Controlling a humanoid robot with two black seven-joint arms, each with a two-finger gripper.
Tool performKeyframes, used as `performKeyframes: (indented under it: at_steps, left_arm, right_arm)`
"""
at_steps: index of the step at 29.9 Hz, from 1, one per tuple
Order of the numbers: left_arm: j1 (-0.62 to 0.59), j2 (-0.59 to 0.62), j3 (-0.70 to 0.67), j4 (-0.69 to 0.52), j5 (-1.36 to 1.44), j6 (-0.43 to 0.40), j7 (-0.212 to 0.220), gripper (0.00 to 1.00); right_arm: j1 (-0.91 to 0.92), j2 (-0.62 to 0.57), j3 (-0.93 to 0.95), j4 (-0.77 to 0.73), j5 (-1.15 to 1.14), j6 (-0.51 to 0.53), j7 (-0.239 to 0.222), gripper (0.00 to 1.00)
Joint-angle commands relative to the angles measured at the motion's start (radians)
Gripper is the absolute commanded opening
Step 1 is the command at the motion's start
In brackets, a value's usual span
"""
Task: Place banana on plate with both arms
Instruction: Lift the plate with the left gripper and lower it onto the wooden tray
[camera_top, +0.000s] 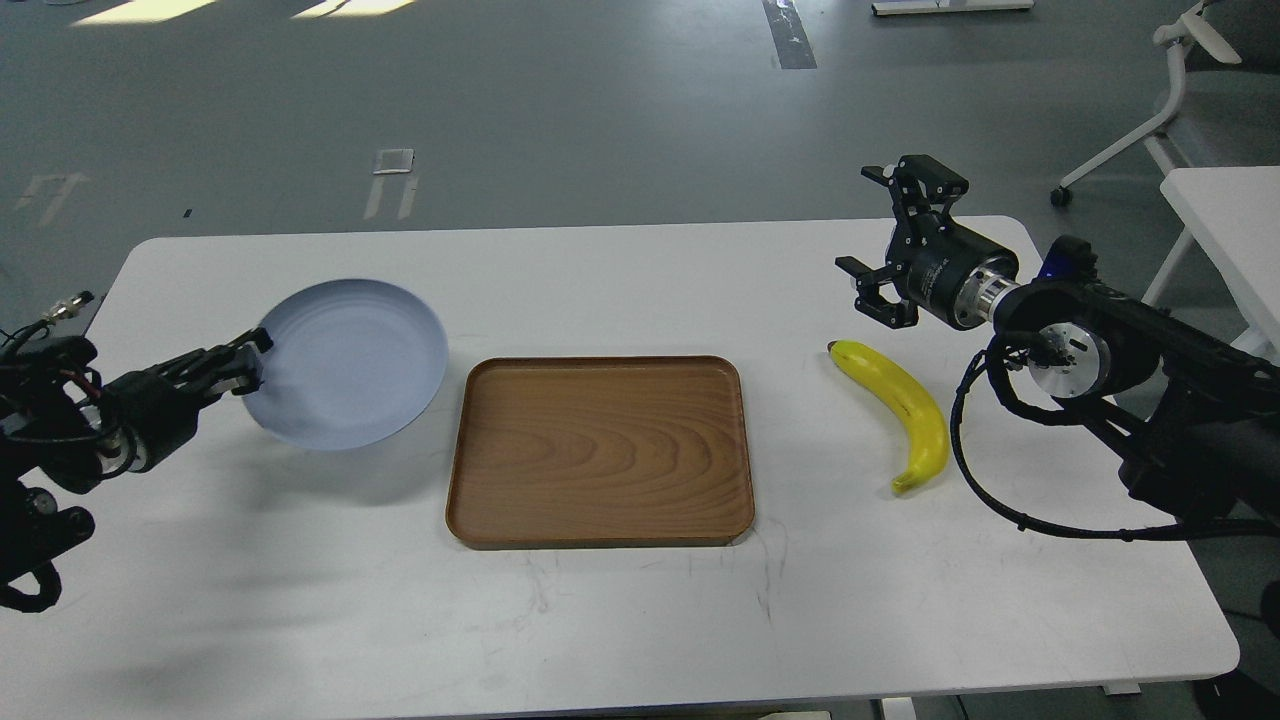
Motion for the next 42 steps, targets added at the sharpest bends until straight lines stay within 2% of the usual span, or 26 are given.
performKeyframes:
  at_steps: [1, 5, 8, 9, 12, 14, 17, 38, 40, 41, 42]
  left_arm:
    - [-0.05, -0.03, 0.007, -0.115, 0.018, -0.02, 0.0, 0.0]
    - [-0.102, -0.186, 0.022, -0.111, 0.02, -0.026, 0.0, 0.0]
    - [-0.123, -0.292, 0.084, -0.076, 0.018, -0.028, 0.0, 0.0]
    - [-0.124, -0.293, 0.084, -0.075, 0.018, -0.028, 0.0, 0.0]
    - [-0.131, -0.411, 0.165, 0.044, 0.018, -0.028, 0.0, 0.0]
    - [-0.122, -0.495, 0.219, 0.188, 0.018, -0.025, 0.0, 0.0]
    - [-0.119, -0.543, 0.236, 0.248, 0.018, -0.023, 0.0, 0.0]
    - [-0.113, -0.471, 0.285, 0.254, 0.017, -0.028, 0.0, 0.0]
    - [-0.114, -0.469, 0.283, 0.254, 0.015, -0.033, 0.0, 0.52]
    - [-0.116, -0.469, 0.282, 0.254, 0.008, -0.034, 0.0, 0.66]
    - [-0.116, -0.469, 0.279, 0.254, 0.003, -0.036, 0.0, 0.76]
  right_arm:
    - [0.001, 0.0, 0.002, 0.0, 0.0, 0.0, -0.001, 1.0]
    - [0.001, -0.008, 0.002, 0.0, 0.0, 0.0, -0.001, 1.0]
    - [0.001, -0.014, 0.002, 0.0, 0.0, 0.0, -0.001, 1.0]
    - [0.001, -0.014, 0.002, 0.0, 0.0, 0.0, -0.001, 1.0]
    - [0.001, -0.024, 0.003, 0.001, 0.0, 0.0, 0.001, 1.0]
    - [0.001, -0.031, 0.005, 0.001, 0.0, 0.0, 0.001, 1.0]
    - [0.001, -0.032, 0.006, 0.001, 0.0, 0.0, 0.001, 1.0]
    - [-0.002, -0.034, 0.011, 0.003, 0.0, 0.0, 0.001, 1.0]
    - [-0.002, -0.035, 0.011, 0.004, 0.0, 0.002, 0.001, 1.0]
    - [0.0, -0.035, 0.009, 0.006, 0.0, 0.002, 0.001, 1.0]
    - [0.0, -0.035, 0.008, 0.007, 0.0, 0.002, 0.001, 1.0]
